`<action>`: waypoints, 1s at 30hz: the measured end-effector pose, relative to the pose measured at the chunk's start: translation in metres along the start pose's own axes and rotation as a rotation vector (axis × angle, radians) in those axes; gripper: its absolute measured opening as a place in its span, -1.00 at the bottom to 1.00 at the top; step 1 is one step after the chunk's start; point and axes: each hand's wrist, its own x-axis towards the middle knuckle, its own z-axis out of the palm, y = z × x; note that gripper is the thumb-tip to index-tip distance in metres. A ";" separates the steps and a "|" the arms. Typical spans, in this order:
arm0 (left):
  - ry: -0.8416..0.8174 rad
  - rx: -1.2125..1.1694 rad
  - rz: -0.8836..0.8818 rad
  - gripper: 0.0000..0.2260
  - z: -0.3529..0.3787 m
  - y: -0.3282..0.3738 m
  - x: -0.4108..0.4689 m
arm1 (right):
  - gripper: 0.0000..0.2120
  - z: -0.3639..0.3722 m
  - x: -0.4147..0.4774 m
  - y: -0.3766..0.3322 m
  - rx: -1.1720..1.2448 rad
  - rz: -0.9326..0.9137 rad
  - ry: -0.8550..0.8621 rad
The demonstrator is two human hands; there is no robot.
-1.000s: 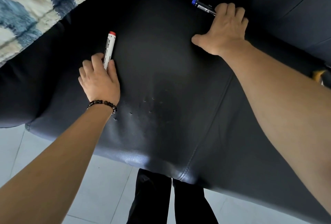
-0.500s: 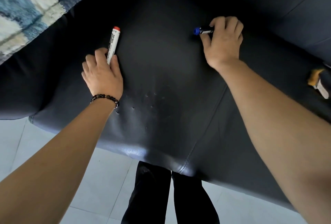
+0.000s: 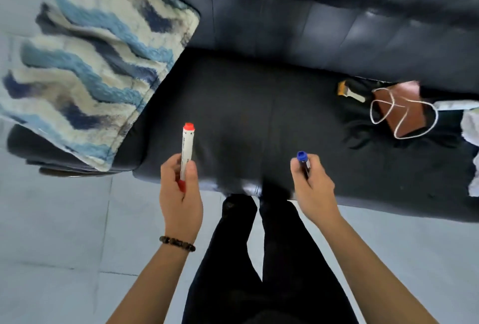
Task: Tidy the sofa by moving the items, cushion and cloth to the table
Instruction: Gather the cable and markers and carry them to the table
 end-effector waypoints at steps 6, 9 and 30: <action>-0.178 -0.114 0.177 -0.77 -0.059 0.118 -0.064 | -0.75 -0.115 -0.122 -0.032 0.324 0.028 0.223; -0.232 -0.106 0.335 -0.77 -0.069 0.163 -0.082 | -0.79 -0.151 -0.170 -0.028 0.437 0.002 0.362; -1.037 0.066 0.873 -0.78 0.023 0.146 -0.479 | -0.76 -0.135 -0.596 0.290 0.903 0.372 1.219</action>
